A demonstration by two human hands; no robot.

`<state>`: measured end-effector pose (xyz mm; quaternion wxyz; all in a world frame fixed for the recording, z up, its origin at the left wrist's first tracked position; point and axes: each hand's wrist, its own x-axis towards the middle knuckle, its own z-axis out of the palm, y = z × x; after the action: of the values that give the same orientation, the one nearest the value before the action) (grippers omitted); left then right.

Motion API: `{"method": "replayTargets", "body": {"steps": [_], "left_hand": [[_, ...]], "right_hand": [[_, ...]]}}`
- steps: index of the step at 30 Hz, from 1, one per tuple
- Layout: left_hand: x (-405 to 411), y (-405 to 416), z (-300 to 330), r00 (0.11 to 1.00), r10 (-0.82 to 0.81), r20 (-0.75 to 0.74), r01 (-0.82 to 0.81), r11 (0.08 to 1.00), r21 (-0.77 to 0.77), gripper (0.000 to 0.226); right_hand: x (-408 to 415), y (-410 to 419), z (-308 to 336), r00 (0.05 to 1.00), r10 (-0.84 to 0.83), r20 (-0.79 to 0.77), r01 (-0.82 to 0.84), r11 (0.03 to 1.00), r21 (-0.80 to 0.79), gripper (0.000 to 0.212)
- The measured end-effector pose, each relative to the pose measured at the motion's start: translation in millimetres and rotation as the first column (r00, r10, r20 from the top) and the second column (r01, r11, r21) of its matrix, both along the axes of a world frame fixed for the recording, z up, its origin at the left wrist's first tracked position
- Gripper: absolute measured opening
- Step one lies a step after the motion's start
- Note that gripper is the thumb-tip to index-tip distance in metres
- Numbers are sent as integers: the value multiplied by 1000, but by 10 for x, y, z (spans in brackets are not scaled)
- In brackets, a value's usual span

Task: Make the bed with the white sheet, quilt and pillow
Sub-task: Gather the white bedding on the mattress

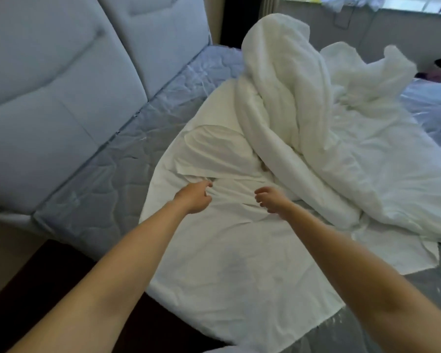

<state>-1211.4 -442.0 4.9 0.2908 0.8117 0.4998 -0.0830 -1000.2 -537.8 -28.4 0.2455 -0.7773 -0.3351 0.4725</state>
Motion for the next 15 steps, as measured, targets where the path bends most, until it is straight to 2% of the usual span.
{"method": "replayTargets", "body": {"steps": [3,8,11,13,15], "left_hand": [[74,460,-140,999,-50,-13,50,997,-58,47],[41,1370,-535,997,11,82,1,989,-145,60],[145,2010,-931,980,103,168,-65,973,-222,67],[209,2365,-1200,962,173,213,-111,956,-273,69],[173,2672,-1453,960,176,217,-105,947,-304,71]], "right_hand": [[93,500,-97,1000,-24,11,25,999,-36,33],[72,1364,-313,996,-74,46,78,993,-84,43],[46,1847,-579,990,-97,107,111,985,-135,63],[86,2143,-843,972,-174,158,198,969,-150,78],[138,2472,-1121,937,-271,219,308,939,-154,95]]}}
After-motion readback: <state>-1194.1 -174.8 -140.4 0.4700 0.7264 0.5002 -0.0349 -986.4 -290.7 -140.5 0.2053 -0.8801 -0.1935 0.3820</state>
